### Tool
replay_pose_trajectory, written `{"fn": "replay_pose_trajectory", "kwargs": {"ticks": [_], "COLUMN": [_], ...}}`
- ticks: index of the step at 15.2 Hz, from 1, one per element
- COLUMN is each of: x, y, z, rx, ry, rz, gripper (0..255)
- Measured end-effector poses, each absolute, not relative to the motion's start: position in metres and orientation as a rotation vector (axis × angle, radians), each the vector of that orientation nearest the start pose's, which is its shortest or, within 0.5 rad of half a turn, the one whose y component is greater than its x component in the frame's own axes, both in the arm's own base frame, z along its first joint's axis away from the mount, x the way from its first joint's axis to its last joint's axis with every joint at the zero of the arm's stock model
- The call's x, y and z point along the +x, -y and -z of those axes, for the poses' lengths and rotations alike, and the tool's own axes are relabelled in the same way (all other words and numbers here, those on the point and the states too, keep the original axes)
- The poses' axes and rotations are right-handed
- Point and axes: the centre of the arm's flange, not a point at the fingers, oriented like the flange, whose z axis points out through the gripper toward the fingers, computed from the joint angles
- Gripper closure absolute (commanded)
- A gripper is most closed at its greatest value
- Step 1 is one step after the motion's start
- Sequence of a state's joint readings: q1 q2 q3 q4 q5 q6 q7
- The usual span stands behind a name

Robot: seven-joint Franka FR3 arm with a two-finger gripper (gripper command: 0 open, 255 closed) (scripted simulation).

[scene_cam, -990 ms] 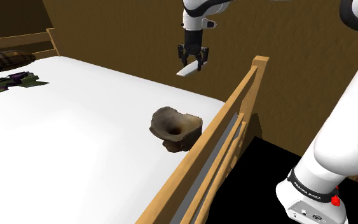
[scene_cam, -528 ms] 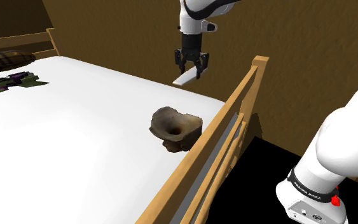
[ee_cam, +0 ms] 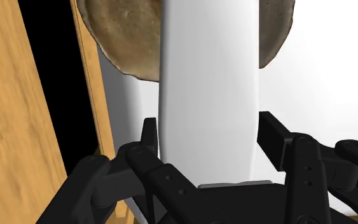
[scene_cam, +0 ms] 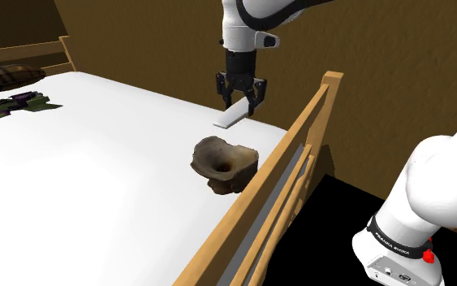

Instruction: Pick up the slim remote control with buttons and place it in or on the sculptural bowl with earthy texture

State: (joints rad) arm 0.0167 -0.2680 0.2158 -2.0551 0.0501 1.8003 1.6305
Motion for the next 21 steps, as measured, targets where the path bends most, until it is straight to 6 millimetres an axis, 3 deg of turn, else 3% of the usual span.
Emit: {"fn": "replay_pose_trajectory", "kwargs": {"ticks": [6,8,21], "x": [0.416,0.409,0.405], "y": [-0.189,-0.206,-0.212], "z": [-0.551,-0.547,-0.483], "rx": [-2.385,-2.385,-2.384], "ry": [-2.043,-2.043,-2.045], "rz": [0.017,0.018,0.017], "gripper": [255,255,255]}}
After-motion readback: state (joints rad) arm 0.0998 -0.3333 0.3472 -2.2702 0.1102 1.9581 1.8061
